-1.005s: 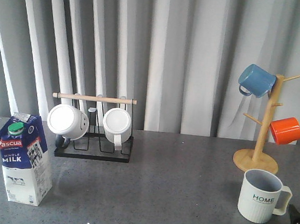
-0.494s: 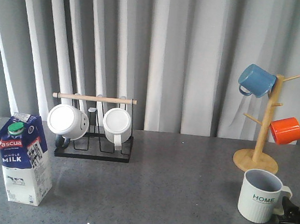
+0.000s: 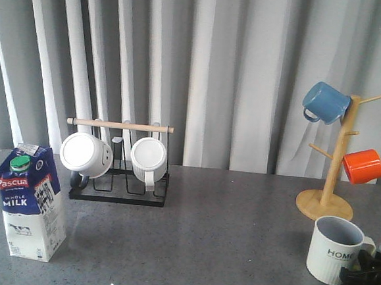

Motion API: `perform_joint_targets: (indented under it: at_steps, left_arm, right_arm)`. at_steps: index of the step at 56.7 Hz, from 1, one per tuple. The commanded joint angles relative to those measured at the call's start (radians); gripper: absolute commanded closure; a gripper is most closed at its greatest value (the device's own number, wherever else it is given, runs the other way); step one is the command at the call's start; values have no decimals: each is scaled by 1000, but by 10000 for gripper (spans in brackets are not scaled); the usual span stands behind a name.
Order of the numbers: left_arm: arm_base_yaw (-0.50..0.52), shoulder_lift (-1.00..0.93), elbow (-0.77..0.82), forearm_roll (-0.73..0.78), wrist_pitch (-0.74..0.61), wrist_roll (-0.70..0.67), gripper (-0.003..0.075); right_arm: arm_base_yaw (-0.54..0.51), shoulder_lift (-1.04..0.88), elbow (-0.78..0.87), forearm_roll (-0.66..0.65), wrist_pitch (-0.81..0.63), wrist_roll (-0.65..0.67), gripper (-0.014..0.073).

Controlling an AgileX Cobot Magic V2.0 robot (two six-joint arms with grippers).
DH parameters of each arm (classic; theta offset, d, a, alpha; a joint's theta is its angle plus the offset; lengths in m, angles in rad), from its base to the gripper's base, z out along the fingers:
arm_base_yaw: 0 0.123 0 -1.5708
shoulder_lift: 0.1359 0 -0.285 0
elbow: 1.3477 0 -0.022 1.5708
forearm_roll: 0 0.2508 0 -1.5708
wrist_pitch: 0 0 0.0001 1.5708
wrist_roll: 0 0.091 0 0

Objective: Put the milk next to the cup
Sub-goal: 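Lower the right gripper around the white HOME mug's handle, then slide the white HOME mug toward the table center with the right gripper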

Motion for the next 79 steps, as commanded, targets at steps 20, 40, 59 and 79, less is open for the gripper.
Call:
perform_joint_targets:
  at_steps: [20,40,59,79]
  left_arm:
    - [-6,-10,-34,-3,-77,-1,187]
    - [-6,-10,-34,-3,-77,-1,187]
    - [-6,-10,-34,-3,-77,-1,187]
    - [-6,-10,-34,-3,-77,-1,187]
  right_arm:
    - [224,-129,-24,41,-45,106,601]
    - [616,-88,-128,541,86,-283,599]
    - [782,-7,-211,910,35,-481,598]
    - [787,-4,-209,891,37,-508,542]
